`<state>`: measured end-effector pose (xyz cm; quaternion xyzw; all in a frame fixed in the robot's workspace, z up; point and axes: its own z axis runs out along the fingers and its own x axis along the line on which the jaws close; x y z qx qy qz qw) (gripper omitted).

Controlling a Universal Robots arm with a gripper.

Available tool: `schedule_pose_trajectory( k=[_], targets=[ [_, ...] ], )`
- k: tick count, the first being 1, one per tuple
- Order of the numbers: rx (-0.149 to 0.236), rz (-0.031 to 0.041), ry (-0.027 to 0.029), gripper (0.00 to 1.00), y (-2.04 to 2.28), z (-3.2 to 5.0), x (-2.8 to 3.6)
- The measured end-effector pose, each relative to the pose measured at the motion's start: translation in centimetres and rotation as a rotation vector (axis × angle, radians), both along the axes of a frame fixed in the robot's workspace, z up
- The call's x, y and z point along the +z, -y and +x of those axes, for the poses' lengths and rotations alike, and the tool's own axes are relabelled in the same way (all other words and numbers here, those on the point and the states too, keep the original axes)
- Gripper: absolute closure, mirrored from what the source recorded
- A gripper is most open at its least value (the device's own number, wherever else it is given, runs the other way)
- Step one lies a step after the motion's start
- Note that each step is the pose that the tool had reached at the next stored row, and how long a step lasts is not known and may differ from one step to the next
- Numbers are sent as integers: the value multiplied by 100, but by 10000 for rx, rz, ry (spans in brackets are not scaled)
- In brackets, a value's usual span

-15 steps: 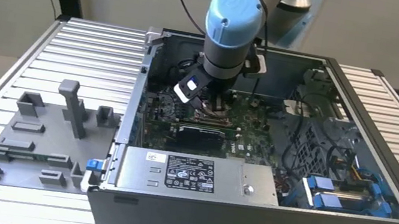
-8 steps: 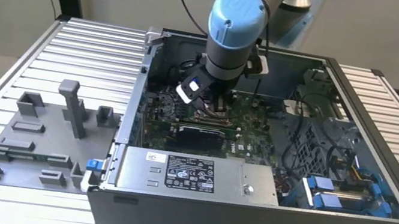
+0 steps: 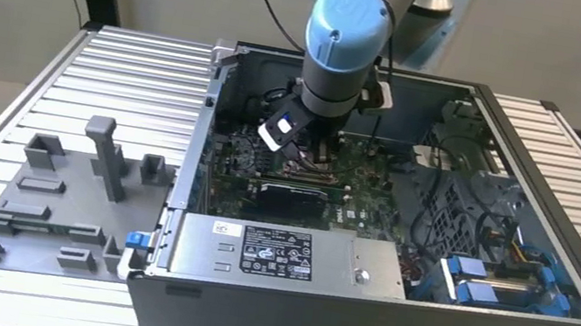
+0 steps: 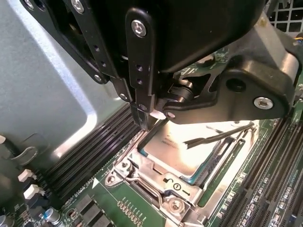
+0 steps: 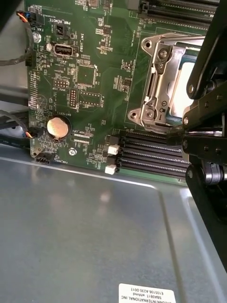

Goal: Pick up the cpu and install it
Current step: 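Close the cpu cover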

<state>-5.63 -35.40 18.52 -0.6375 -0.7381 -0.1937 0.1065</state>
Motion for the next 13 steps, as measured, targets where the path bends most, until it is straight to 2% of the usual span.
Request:
schedule_pose_trajectory(
  k=[13],
  targets=[
    [0, 14, -87, 100, 28, 17, -2]
  ],
)
